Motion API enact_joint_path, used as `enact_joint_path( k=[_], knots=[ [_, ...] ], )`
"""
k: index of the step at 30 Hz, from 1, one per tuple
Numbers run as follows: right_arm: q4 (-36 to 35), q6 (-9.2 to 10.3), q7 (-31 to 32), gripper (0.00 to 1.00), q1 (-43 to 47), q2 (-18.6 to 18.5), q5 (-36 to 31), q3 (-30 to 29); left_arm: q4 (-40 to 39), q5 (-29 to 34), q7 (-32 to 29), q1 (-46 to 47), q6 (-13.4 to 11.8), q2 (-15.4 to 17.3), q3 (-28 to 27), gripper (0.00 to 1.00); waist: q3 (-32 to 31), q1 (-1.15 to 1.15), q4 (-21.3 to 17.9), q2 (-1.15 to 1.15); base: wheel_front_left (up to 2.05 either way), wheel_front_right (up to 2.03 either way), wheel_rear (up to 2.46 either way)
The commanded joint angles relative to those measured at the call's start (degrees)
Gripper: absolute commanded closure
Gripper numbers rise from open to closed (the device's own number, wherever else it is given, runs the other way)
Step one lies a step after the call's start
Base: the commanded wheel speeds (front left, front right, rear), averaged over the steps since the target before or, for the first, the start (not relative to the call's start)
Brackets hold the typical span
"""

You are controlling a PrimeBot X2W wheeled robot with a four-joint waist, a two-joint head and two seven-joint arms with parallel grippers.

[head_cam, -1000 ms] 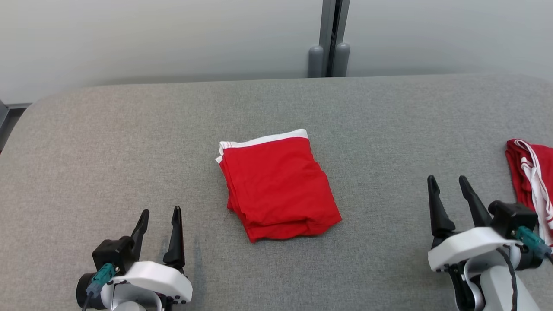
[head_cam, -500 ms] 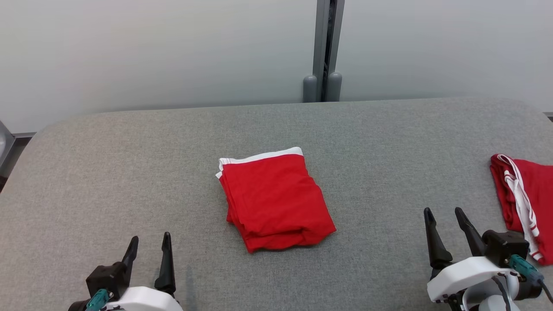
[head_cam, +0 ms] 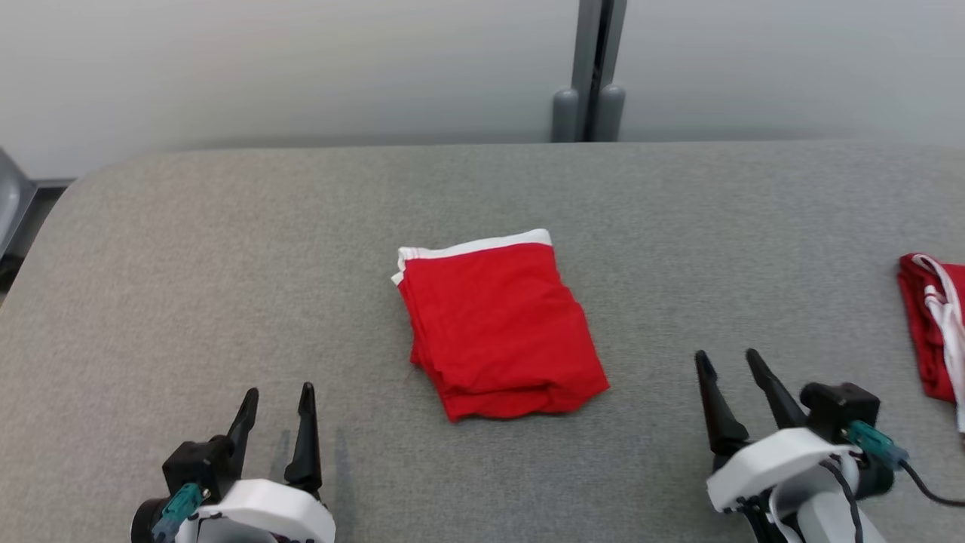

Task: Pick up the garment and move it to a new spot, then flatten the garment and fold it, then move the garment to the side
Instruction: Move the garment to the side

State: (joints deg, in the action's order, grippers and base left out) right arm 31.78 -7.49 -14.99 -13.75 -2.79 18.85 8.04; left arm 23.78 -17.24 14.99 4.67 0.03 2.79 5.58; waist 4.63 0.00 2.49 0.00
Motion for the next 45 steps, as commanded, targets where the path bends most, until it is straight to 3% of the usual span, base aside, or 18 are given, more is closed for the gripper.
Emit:
enact_joint_path(
  k=[1,10,22,23,25,26,34,44,45],
  knots=[
    [0.32,0.00,-0.24,0.00,-1.11,-0.29,0.40,0.51,-0.08,-0.28,0.26,0.89,0.24,0.26,-0.04,0.00,1.58,0.00,1.64,0.00,0.00,0.00,0.00],
    [12.41,0.00,-0.25,0.00,-14.18,-0.38,4.46,7.79,0.07,-1.33,0.26,4.24,0.61,0.24,2.69,0.00,6.53,0.00,8.86,0.00,0.00,0.00,0.00],
    [28.83,-0.01,1.00,0.00,-24.62,-0.29,9.67,9.06,-0.34,-2.11,0.26,5.62,0.38,0.24,3.80,0.00,9.46,0.00,14.28,0.00,0.00,0.00,0.00],
    [29.99,-0.01,1.31,0.16,-24.69,-0.28,10.15,9.83,-0.37,-2.14,0.26,5.56,0.32,0.24,3.78,0.00,9.53,0.00,14.30,0.00,0.00,0.00,0.00],
    [31.00,-0.01,1.52,0.63,-24.68,-0.10,11.59,11.25,-0.46,-2.08,0.26,5.48,0.26,0.25,3.66,0.00,9.56,0.00,14.18,0.00,0.00,0.00,0.00],
    [31.33,-0.01,1.52,1.00,-24.75,-0.06,12.10,12.06,-0.50,-2.00,0.26,5.52,0.25,0.25,3.58,0.00,9.55,0.00,13.98,0.00,0.00,0.00,0.00],
    [30.08,0.01,-0.25,1.00,-25.23,-0.52,15.10,13.66,-0.54,-0.89,0.26,5.02,0.59,0.24,3.29,0.00,7.72,0.00,9.28,0.00,0.00,0.00,0.00],
    [22.54,0.00,-0.23,1.00,-19.66,-0.31,15.08,13.74,-0.43,0.62,0.26,4.19,1.46,0.26,2.23,0.00,4.94,0.00,-5.57,0.00,0.00,0.00,0.00],
    [22.54,0.00,-0.23,1.00,-19.66,-0.31,15.08,13.74,-0.43,0.62,0.26,4.19,1.46,0.26,2.23,0.00,4.94,0.00,-5.57,0.00,0.00,0.00,0.00]
  ],
)
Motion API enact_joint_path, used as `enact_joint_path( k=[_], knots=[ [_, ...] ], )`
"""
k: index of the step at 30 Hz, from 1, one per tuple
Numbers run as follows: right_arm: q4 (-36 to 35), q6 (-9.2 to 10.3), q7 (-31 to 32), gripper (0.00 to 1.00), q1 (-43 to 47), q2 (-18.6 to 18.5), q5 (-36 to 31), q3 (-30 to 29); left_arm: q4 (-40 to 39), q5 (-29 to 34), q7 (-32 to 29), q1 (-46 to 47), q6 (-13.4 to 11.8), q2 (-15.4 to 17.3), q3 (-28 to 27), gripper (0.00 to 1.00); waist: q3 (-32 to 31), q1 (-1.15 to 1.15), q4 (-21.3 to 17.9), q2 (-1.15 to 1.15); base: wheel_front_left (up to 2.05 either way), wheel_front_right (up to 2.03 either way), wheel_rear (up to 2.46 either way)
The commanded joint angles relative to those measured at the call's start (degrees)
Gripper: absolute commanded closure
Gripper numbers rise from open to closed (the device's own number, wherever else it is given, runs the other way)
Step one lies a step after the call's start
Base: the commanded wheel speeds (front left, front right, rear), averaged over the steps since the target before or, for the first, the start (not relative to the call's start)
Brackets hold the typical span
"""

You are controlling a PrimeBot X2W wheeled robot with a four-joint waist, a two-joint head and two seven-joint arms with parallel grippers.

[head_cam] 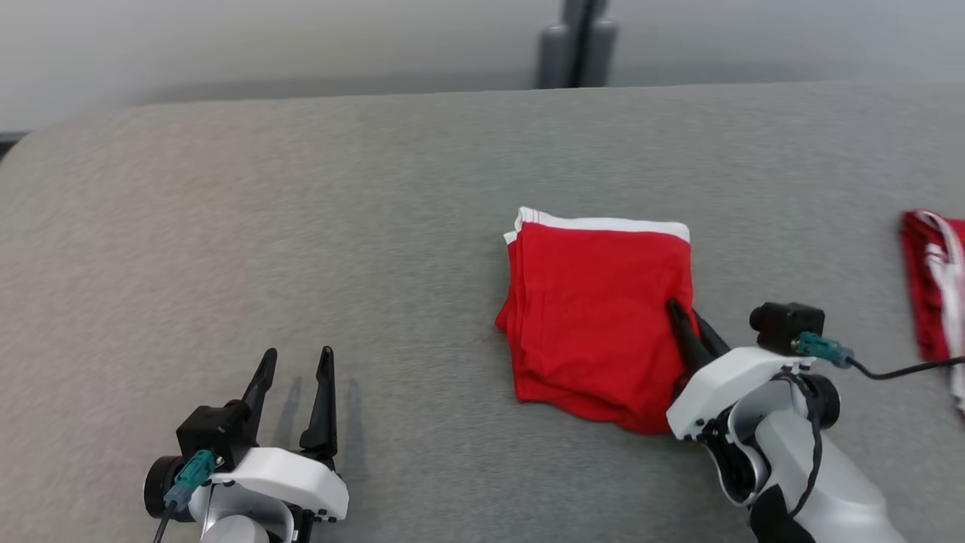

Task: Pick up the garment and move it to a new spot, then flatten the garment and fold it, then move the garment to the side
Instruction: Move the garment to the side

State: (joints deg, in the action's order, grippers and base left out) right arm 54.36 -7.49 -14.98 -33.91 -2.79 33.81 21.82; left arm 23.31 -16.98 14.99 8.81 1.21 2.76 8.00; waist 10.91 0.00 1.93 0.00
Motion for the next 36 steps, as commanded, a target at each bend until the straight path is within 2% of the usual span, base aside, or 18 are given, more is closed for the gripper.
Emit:
enact_joint_path(
  k=[1,13,19,26,31,36],
  knots=[
    [-0.43,0.00,-0.24,1.00,1.07,-0.29,0.14,0.38,0.15,0.46,0.26,0.02,0.41,0.28,-0.24,0.00,-1.56,0.00,-6.79,0.00,0.00,0.00,0.00],
    [-3.56,0.00,-0.25,1.00,5.38,-0.29,3.42,5.59,-0.18,2.38,0.26,0.45,1.63,0.28,0.98,0.00,-1.67,0.00,-23.68,0.00,0.00,0.00,0.00],
    [-4.83,0.00,-0.25,1.00,5.59,-0.29,4.35,9.52,-0.51,2.91,0.26,1.41,2.27,0.29,1.98,0.00,-0.60,0.00,-29.73,0.00,0.00,0.00,0.00],
    [-4.89,0.00,-0.25,1.00,3.57,-0.23,2.96,11.40,-0.58,3.39,0.26,1.66,2.75,0.33,2.90,0.00,0.47,0.00,-31.24,0.00,0.00,0.00,0.00],
    [-3.31,0.00,-0.26,1.00,0.23,-0.68,-1.26,11.65,-0.08,3.16,0.26,1.77,2.93,0.32,3.35,0.00,0.95,0.00,-29.80,0.00,0.00,0.00,0.00],
    [-2.73,0.01,-0.25,1.00,-5.08,-3.67,-5.33,11.25,-0.14,3.17,0.26,1.76,3.00,0.27,3.16,0.00,1.49,0.00,-27.62,0.00,0.00,0.00,0.00]
  ],
)
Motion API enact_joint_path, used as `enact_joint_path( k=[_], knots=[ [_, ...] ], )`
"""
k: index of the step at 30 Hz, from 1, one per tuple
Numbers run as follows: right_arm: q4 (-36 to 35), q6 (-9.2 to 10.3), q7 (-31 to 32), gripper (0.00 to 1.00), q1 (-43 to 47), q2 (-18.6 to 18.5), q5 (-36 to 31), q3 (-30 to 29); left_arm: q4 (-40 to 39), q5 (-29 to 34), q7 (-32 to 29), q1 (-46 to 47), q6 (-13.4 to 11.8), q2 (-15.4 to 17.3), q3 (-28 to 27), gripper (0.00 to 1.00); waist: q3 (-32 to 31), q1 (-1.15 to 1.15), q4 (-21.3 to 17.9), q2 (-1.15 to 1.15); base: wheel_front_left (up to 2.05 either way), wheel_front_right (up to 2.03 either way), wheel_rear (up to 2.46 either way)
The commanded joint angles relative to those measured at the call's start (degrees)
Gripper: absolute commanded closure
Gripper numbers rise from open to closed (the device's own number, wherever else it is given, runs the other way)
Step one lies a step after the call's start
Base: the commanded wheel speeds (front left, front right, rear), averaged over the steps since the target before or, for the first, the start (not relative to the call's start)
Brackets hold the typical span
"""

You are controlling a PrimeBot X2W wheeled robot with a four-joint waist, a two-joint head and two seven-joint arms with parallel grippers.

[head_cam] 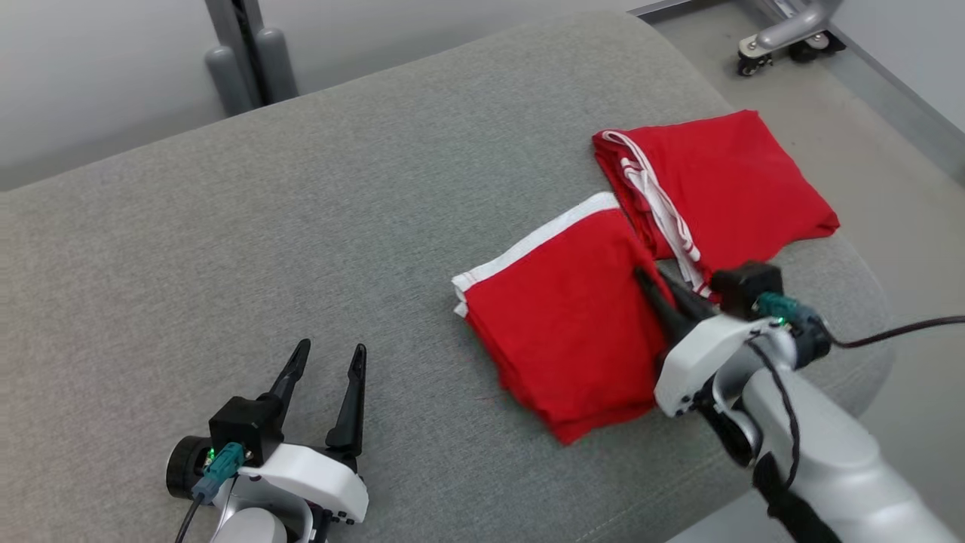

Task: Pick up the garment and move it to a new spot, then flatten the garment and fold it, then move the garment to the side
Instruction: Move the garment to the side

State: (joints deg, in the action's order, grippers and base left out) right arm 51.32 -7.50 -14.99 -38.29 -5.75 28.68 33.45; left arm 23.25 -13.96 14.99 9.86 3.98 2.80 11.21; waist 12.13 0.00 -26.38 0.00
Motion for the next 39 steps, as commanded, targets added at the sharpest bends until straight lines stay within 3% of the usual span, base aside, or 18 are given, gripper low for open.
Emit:
enact_joint_path(
  k=[1,12,20,21,22,23,24,29,34,39],
  knots=[
    [0.72,0.02,-0.25,1.00,-1.92,-1.46,-0.59,-0.81,-0.13,0.25,0.26,0.74,0.32,0.25,-0.02,0.00,0.44,0.00,1.19,0.00,0.00,0.00,0.00],
    [12.76,0.02,-0.24,1.00,-12.40,-10.23,-5.61,-9.96,-0.29,1.03,0.26,2.74,0.83,0.27,0.75,0.00,3.24,0.00,7.93,0.00,0.00,0.00,0.00],
    [21.01,0.02,-0.25,1.00,-16.09,-18.94,-14.34,-18.99,-0.64,2.15,0.26,4.03,1.19,0.26,0.43,0.00,5.35,0.00,13.21,0.00,0.00,0.00,0.00],
    [21.36,0.02,-0.24,0.86,-16.17,-19.96,-15.33,-20.59,-0.59,2.24,0.26,4.07,1.23,0.26,0.25,0.00,5.50,0.00,13.71,0.00,0.00,0.00,0.00],
    [21.61,0.02,-0.25,0.58,-16.29,-21.24,-16.66,-22.78,-0.60,2.25,0.26,4.15,1.27,0.26,0.14,0.00,5.60,0.00,14.18,0.00,0.00,0.00,0.00],
    [21.74,0.02,-0.24,0.00,-16.23,-22.09,-18.41,-24.59,-0.65,2.23,0.26,4.24,1.29,0.26,0.03,0.00,5.68,0.00,14.56,0.00,0.00,0.00,0.00],
    [21.86,0.02,-0.24,0.00,-15.95,-22.25,-19.91,-26.42,-0.68,2.20,0.26,4.23,1.37,0.24,-0.04,0.00,5.69,0.00,14.87,0.00,0.00,0.00,0.00],
    [16.64,0.02,-0.25,0.00,-13.19,-20.35,-26.14,-38.45,-0.79,1.51,0.26,3.59,1.09,0.24,-0.48,0.00,5.21,0.00,15.71,0.00,0.00,0.00,0.00],
    [4.76,0.02,-0.24,0.00,-8.48,-12.20,-32.68,-46.99,-0.82,0.77,0.26,2.90,0.26,0.29,-0.94,0.00,3.79,0.00,16.38,0.00,0.00,0.00,0.00],
    [-8.25,0.02,-0.23,0.00,-2.90,-4.24,-35.89,-48.55,-1.00,0.26,0.26,2.25,-0.62,0.25,-1.95,0.00,1.80,0.00,17.67,0.00,0.00,0.00,0.00]
  ],
)
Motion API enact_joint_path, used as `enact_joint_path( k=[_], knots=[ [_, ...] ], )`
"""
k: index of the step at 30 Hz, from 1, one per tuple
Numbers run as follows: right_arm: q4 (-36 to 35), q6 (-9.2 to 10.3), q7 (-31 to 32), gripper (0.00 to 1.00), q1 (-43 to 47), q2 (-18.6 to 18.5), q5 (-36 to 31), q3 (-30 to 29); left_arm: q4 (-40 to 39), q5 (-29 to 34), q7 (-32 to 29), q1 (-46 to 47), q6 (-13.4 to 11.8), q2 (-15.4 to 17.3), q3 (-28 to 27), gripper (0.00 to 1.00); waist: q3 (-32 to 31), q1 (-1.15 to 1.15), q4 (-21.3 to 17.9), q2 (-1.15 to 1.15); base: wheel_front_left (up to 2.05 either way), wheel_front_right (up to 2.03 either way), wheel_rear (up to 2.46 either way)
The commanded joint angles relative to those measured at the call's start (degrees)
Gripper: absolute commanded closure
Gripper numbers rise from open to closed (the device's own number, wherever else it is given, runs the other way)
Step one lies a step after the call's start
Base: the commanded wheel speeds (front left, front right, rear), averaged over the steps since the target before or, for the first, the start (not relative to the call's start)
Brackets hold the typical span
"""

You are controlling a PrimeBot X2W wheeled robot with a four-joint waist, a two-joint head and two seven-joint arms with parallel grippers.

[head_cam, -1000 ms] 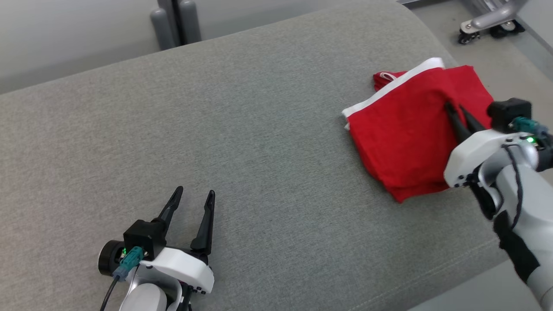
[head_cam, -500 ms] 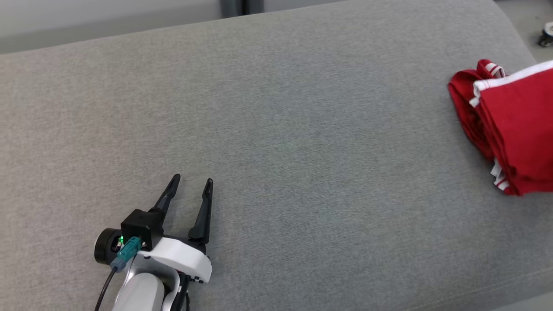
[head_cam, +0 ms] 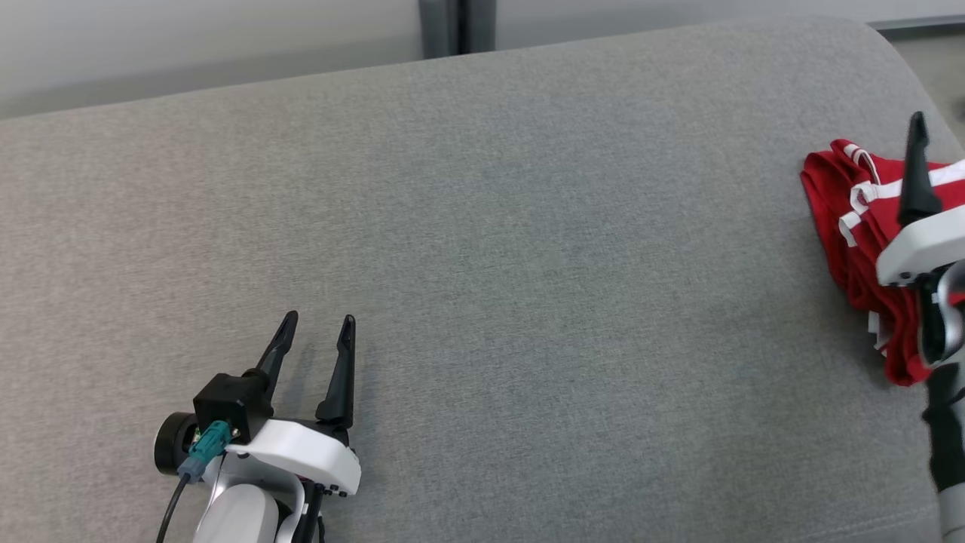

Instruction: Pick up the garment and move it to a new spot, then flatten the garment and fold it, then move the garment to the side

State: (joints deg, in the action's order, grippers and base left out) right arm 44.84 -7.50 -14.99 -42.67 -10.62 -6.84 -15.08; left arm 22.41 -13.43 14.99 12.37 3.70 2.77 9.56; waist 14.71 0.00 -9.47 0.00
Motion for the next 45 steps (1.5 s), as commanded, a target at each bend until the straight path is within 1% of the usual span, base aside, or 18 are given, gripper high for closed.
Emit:
enact_joint_path(
  k=[1,4,8,12,13,16,22,24,32,35,38,45],
  knots=[
    [-4.18,0.02,-0.23,0.00,2.69,2.12,-0.02,-0.14,-0.22,-0.36,0.26,-0.46,-0.50,0.30,-0.47,0.00,-1.19,0.00,1.22,0.00,0.00,0.00,0.00],
    [-9.95,0.02,-0.24,0.00,6.53,4.38,0.50,-0.05,-0.32,-0.82,0.26,-1.37,-0.97,0.27,-0.79,0.00,-2.46,0.00,2.81,0.00,0.00,0.00,0.00],
    [-13.97,0.02,-0.23,0.00,11.04,6.40,1.85,0.45,-0.70,-1.38,0.26,-2.64,-1.95,0.30,-1.88,0.00,-4.06,0.00,4.92,0.00,0.00,0.00,0.00],
    [-15.27,0.02,-0.24,0.00,15.05,7.30,2.84,2.51,-0.58,-1.23,0.26,-3.72,-2.61,0.27,-3.34,0.00,-5.20,0.00,6.92,0.00,0.00,0.00,0.00],
    [-15.27,0.02,-0.24,0.00,15.05,7.30,2.84,2.51,-0.58,-1.23,0.26,-3.72,-2.61,0.27,-3.34,0.00,-5.20,0.00,6.92,0.00,0.00,0.00,0.00],
    [-15.70,0.02,-0.24,0.00,18.09,7.51,2.57,4.70,-0.65,-1.29,0.26,-4.23,-2.91,0.27,-4.47,0.00,-6.05,0.00,8.25,0.00,0.00,0.00,0.00],
    [-15.57,0.02,-0.24,0.00,23.97,7.53,6.47,9.50,-0.77,-0.97,0.26,-5.64,-3.83,0.26,-6.59,0.00,-7.91,0.00,10.05,0.00,0.00,0.00,0.00],
    [-15.78,0.02,-0.24,0.00,25.35,7.45,7.95,10.51,-0.91,-0.90,0.26,-6.16,-3.90,0.27,-7.19,0.00,-8.45,0.00,10.28,0.00,0.00,0.00,0.00],
    [-16.96,0.02,-0.24,0.00,28.49,7.51,9.88,12.96,-0.77,-0.25,0.26,-7.76,-4.69,0.26,-9.12,0.00,-10.80,0.00,10.08,0.00,0.00,0.00,0.00],
    [-16.61,0.02,-0.24,0.00,28.98,7.50,10.50,13.88,-0.37,-0.15,0.26,-8.24,-4.66,0.25,-9.71,0.00,-11.35,0.00,9.59,0.00,0.00,0.00,0.00],
    [-16.32,0.02,-0.24,0.00,29.57,7.52,10.51,14.35,0.51,0.13,0.26,-7.46,-4.11,0.28,-10.35,0.00,-11.49,0.00,9.21,0.00,0.00,0.00,0.00],
    [-16.01,0.02,-0.24,0.00,30.02,7.52,11.16,15.42,0.92,-1.08,0.26,-7.32,-3.69,0.27,-11.23,0.00,-11.37,0.00,8.44,0.00,0.00,0.00,0.00]
  ],
)
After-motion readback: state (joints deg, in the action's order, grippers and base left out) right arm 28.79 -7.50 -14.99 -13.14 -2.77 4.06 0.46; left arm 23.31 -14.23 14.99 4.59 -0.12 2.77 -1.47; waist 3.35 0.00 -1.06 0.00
